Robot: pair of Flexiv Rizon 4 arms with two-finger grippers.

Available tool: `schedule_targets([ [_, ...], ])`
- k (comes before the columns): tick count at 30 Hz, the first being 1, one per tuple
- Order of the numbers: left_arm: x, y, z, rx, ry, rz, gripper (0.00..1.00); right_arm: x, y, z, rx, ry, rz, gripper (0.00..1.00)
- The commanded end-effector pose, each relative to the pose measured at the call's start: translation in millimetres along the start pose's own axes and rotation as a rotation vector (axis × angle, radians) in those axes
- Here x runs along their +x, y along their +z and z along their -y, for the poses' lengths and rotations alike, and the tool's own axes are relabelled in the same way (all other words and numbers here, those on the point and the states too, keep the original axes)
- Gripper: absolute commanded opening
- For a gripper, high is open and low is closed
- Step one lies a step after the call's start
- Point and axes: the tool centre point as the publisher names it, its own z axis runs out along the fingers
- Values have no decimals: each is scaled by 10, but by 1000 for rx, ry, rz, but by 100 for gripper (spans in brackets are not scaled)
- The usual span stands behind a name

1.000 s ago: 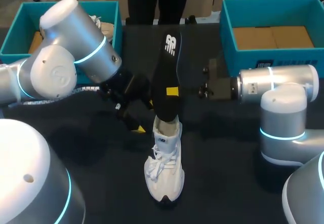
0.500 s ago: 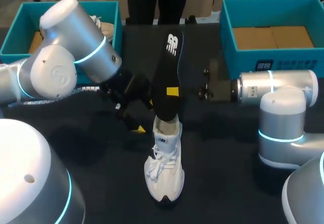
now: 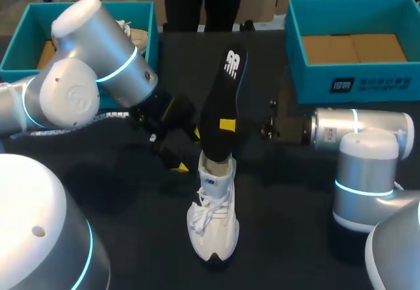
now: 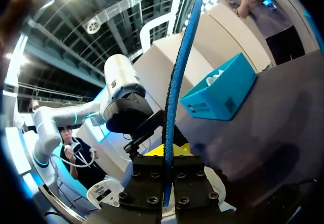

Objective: Take the shoe out of the shoebox, open the shoe tongue, remove and reinsert the insole, then place the shoe into the shoebox

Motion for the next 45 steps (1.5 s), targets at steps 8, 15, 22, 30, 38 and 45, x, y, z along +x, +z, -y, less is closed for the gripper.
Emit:
schedule_targets([
  [8,-5,8,-3,0,1,-1,100,40,17,52,-24,-7,1,0],
  [15,7,3,30,-20,-16,24,100,51,29,83,-26,-1,2,0],
  [22,38,-15,59,-48,-33,77,100,77,23,86,-23,-5,10,0],
  [30,33,-6,49,-57,-58,88,100,69,27,102,-21,-4,16,0],
  [38,32,3,43,-58,-63,85,100,51,38,132,-31,-1,30,0],
  [45,32,3,43,-58,-63,85,100,23,45,181,-44,1,62,0],
])
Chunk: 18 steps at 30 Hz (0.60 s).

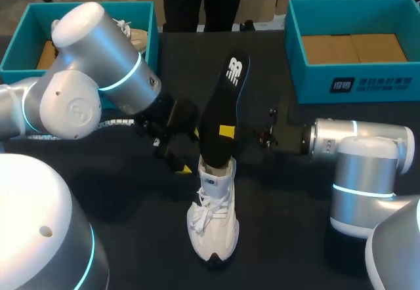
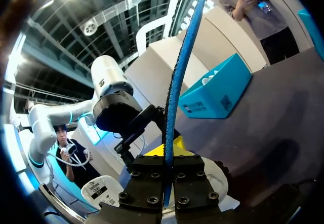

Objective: Take the shoe out of the shoebox, open the shoe tongue, remove and reinsert the insole, then place the shoe into the shoebox

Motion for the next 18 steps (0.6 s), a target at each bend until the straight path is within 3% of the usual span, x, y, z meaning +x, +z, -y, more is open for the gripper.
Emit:
schedule_targets([
  [1,0,13,-1,-1,1,1,100,29,34,44,-14,-2,15,0],
  [10,0,13,-1,-1,1,1,100,35,-15,97,-30,-7,28,0],
  [18,0,13,-1,-1,1,1,100,56,-5,204,4,-2,43,0],
])
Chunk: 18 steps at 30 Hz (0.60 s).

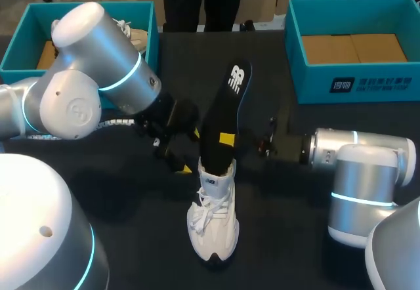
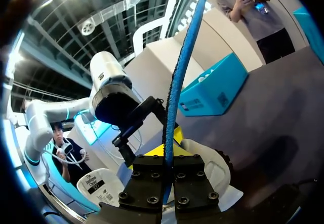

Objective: Take the shoe out of the shoebox, open the shoe tongue, remove and reinsert the insole, then place the shoe into the shoebox

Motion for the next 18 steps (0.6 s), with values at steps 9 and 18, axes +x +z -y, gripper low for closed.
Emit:
schedule_targets([
  [9,1,13,-1,0,1,1,100,34,18,145,35,15,-2,0],
  [18,1,13,-1,0,1,1,100,29,11,275,102,60,-48,0],
])
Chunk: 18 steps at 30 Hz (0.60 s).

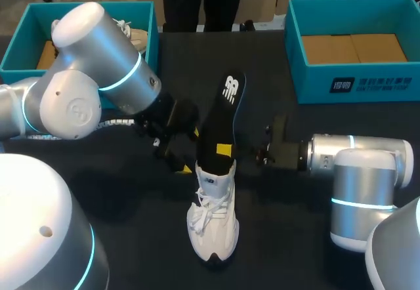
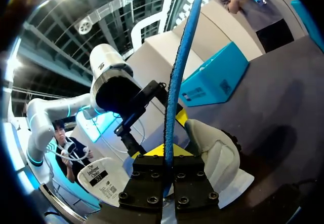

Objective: Take the shoe out of the shoebox, open the shoe tongue, remove and reinsert the insole, then place the shoe into the shoebox

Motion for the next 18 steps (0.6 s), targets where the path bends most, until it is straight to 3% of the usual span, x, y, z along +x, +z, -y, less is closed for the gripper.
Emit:
schedule_targets([
  [1,1,12,-1,0,1,1,100,-48,-7,46,54,20,-35,0],
  [18,1,12,-1,0,1,1,100,-19,47,417,98,96,-47,0],
])
